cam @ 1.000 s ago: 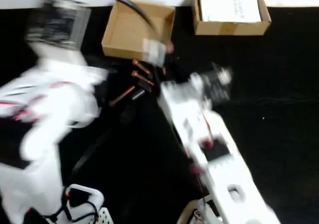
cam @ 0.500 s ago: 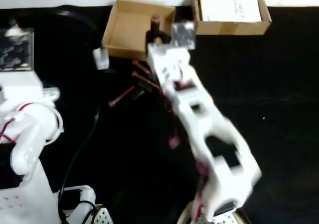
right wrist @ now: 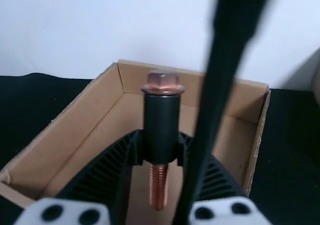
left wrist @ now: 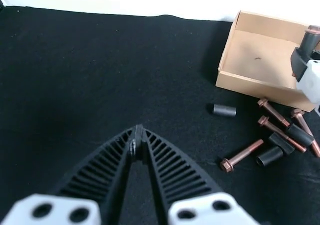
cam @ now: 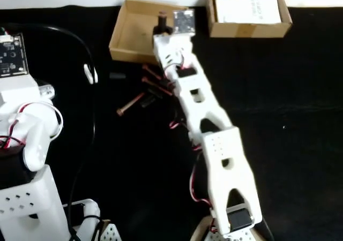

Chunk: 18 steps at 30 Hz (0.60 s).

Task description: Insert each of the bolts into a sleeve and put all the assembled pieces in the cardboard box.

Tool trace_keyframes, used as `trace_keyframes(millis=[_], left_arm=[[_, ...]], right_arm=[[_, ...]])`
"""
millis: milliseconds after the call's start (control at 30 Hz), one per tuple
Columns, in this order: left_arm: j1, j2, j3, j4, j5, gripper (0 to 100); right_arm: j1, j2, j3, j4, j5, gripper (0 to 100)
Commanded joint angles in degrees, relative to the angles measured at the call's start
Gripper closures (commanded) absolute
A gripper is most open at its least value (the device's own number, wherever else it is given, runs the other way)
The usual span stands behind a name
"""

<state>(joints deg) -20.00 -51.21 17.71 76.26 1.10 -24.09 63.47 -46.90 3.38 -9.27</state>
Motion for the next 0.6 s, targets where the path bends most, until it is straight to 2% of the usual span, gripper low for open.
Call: trace_keyframes(millis=[0, 133, 233, 367, 467, 567], left_arm=[[-0.57, -0.48, -0.13, -0.88, -0.18, 99], [-0.57, -0.48, -0.13, -0.35, -0.18, 92], [-0.57, -0.31, -0.13, 3.08, -0.18, 88], [-0.84, 2.42, -0.31, 6.33, -0.18, 88], [-0.92, 9.19, -0.92, 8.79, 0.09, 88], [-0.92, 15.96, -2.86, 12.13, 0.09, 88]], right_arm=[[-0.22, 1.10, -10.24, 2.95, 0.00, 81.2], [-0.66, 2.42, -15.69, 9.01, -0.18, 78.9], [-1.80, 0.40, -22.99, 20.18, -0.26, 78.9], [-3.38, -3.03, -35.12, 45.05, -0.26, 78.9], [-4.18, -5.05, -44.00, 64.75, -0.26, 78.9], [-4.18, -5.67, -49.80, 80.13, -0.26, 78.9]])
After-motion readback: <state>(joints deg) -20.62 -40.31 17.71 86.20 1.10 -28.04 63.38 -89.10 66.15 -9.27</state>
